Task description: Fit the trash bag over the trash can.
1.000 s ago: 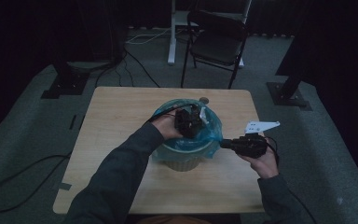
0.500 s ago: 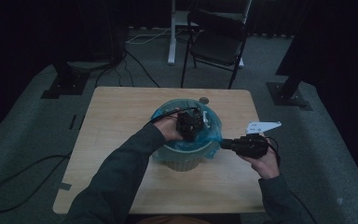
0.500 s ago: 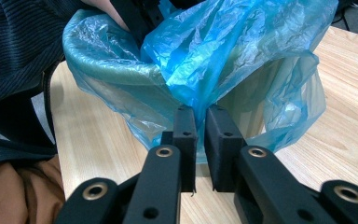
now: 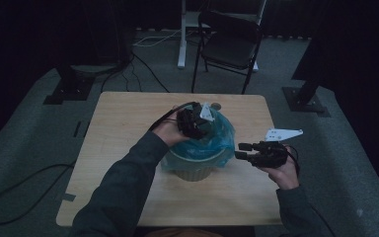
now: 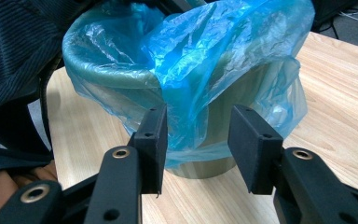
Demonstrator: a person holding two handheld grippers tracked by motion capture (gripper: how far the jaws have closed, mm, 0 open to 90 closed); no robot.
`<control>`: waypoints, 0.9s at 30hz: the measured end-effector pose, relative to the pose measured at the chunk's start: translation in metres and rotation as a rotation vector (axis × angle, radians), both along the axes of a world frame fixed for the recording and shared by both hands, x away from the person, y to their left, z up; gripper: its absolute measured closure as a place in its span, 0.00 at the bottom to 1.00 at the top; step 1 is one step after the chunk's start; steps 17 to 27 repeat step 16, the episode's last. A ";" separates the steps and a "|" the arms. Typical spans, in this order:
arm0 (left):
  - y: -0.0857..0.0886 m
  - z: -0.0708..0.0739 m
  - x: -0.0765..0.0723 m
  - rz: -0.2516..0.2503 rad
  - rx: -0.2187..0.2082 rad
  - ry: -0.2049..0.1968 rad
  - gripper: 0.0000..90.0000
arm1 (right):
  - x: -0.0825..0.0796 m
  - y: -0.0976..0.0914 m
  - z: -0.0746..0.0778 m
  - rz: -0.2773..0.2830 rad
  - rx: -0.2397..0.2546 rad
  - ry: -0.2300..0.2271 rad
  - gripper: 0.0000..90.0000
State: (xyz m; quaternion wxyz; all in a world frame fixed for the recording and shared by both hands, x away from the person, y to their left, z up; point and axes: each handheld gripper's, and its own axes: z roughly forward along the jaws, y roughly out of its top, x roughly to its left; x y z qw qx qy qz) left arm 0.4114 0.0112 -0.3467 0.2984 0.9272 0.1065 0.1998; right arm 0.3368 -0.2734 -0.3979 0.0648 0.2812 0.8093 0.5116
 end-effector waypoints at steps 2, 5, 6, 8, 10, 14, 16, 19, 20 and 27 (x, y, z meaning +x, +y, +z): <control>0.007 0.004 -0.001 0.007 -0.017 0.003 0.65 | -0.001 -0.002 0.001 -0.005 0.003 -0.002 0.63; 0.016 0.009 -0.001 0.019 -0.026 -0.003 0.65 | -0.001 -0.003 0.001 -0.009 0.004 -0.002 0.62; 0.019 0.010 -0.002 0.024 -0.030 -0.003 0.65 | -0.001 -0.005 0.000 -0.011 0.005 -0.002 0.62; 0.024 0.012 -0.002 0.031 -0.039 -0.008 0.65 | -0.001 -0.005 0.000 -0.013 0.005 -0.001 0.62; 0.029 0.015 -0.004 0.037 -0.055 -0.013 0.65 | 0.000 -0.005 0.000 -0.014 0.005 0.001 0.62; 0.038 0.020 -0.006 0.048 -0.077 -0.025 0.65 | 0.000 -0.007 -0.001 -0.020 0.005 0.003 0.62; 0.040 0.021 -0.006 0.050 -0.081 -0.025 0.65 | 0.001 -0.007 -0.001 -0.023 0.007 0.001 0.62; 0.040 0.021 -0.006 0.050 -0.081 -0.025 0.65 | 0.001 -0.007 -0.001 -0.023 0.007 0.001 0.62; 0.040 0.021 -0.006 0.050 -0.081 -0.025 0.65 | 0.001 -0.007 -0.001 -0.023 0.007 0.001 0.62; 0.040 0.021 -0.006 0.050 -0.081 -0.025 0.65 | 0.001 -0.007 -0.001 -0.023 0.007 0.001 0.62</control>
